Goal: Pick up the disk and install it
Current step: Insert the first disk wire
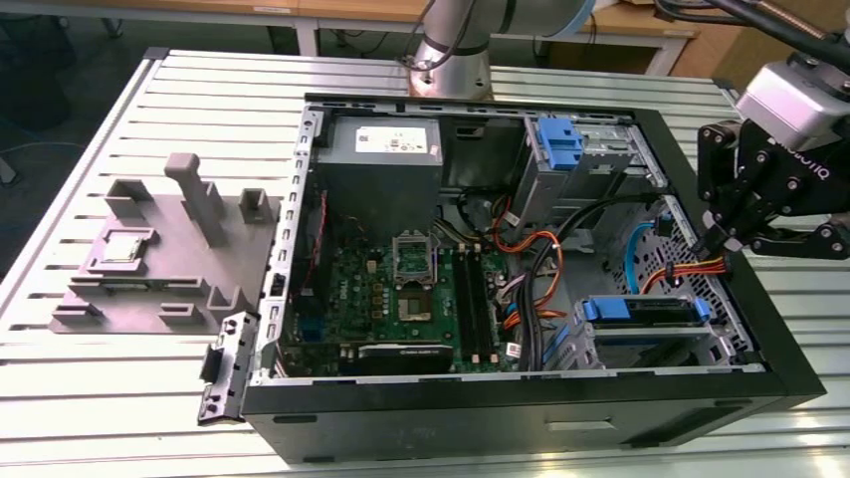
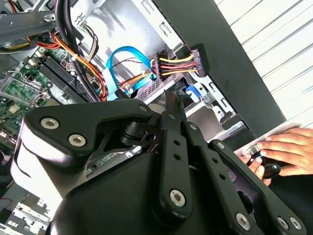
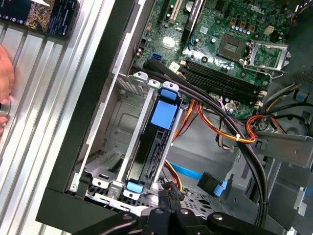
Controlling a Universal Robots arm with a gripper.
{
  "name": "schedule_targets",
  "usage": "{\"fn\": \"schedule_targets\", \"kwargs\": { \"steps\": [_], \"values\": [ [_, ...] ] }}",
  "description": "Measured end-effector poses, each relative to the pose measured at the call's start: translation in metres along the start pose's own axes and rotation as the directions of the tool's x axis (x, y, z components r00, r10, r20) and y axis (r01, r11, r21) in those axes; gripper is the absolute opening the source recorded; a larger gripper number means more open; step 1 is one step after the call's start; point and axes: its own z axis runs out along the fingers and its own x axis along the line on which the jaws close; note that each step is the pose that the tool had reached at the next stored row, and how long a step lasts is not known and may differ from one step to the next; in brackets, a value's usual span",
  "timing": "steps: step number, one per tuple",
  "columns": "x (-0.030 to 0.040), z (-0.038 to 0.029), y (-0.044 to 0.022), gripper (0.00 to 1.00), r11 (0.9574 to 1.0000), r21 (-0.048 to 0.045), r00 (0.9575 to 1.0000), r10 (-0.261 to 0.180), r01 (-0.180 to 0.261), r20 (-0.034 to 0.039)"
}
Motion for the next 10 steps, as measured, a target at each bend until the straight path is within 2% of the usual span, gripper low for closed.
{"fn": "schedule_targets", "kwargs": {
  "steps": [4,5,6,10],
  "values": [
    [0.0000,0.0000,0.0000,0.11,1.0000,0.0001,1.0000,0.000,0.000,0.0000],
    [0.0000,0.0000,0.0000,0.17,1.0000,0.0000,1.0000,-0.001,0.001,0.0000],
    [0.0000,0.0000,0.0000,0.17,1.0000,-0.0001,1.0000,-0.007,0.007,-0.0001],
    [0.0000,0.0003,-0.0001,0.17,0.9972,-0.0011,0.9972,-0.075,0.075,-0.0010]
  ]
}}
